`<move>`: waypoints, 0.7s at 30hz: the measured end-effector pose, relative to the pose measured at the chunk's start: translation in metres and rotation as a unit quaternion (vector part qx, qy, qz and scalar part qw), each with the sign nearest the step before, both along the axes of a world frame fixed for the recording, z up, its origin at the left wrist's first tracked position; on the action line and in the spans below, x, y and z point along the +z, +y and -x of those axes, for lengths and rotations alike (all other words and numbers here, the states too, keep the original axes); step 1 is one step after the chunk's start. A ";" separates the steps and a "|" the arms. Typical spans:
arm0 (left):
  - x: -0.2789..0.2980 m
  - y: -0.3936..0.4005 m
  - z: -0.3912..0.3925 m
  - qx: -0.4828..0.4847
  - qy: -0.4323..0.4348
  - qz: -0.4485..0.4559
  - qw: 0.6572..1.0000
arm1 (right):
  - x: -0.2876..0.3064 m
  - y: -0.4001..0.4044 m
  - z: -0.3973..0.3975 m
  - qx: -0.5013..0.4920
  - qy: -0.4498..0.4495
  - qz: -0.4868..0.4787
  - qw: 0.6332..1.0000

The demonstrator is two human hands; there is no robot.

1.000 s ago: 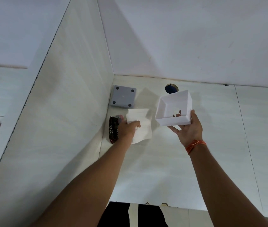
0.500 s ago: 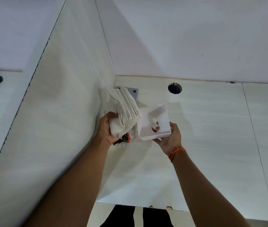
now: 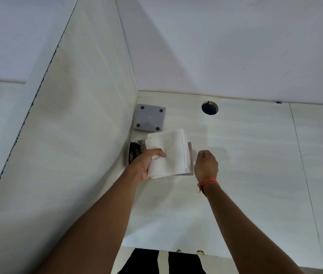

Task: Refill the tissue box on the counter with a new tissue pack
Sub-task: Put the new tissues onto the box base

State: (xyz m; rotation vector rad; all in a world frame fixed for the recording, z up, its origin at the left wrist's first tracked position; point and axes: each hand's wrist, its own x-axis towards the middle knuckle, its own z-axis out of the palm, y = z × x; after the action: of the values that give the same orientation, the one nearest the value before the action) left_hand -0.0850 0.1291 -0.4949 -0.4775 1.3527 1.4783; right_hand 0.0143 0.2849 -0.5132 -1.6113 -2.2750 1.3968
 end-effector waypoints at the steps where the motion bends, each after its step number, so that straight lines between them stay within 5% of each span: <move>1: 0.001 0.001 0.000 -0.004 0.001 -0.004 1.000 | 0.009 0.001 0.001 -0.009 0.045 -0.031 0.998; 4: 0.007 0.003 -0.001 -0.010 0.010 -0.013 1.000 | 0.034 0.004 0.004 -0.035 0.184 0.050 0.981; 7: 0.011 0.009 -0.002 -0.022 0.019 -0.017 0.999 | 0.035 0.003 0.011 -0.009 0.173 0.246 0.954; 10: 0.018 0.021 -0.004 -0.043 0.045 0.033 0.998 | 0.024 0.000 0.018 -0.011 0.167 0.333 0.928; 16: 0.026 0.026 -0.008 0.032 0.088 0.083 0.992 | 0.030 0.000 0.021 0.017 0.126 0.210 0.970; 21: 0.015 0.022 -0.008 0.027 0.215 0.167 0.962 | 0.022 0.006 0.020 0.048 0.054 0.119 0.990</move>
State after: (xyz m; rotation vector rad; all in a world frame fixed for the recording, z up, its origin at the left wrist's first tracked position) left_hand -0.0775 0.1510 -0.4795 -0.4198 1.9655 1.4552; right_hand -0.0053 0.2908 -0.4912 -1.4568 -2.2239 1.7924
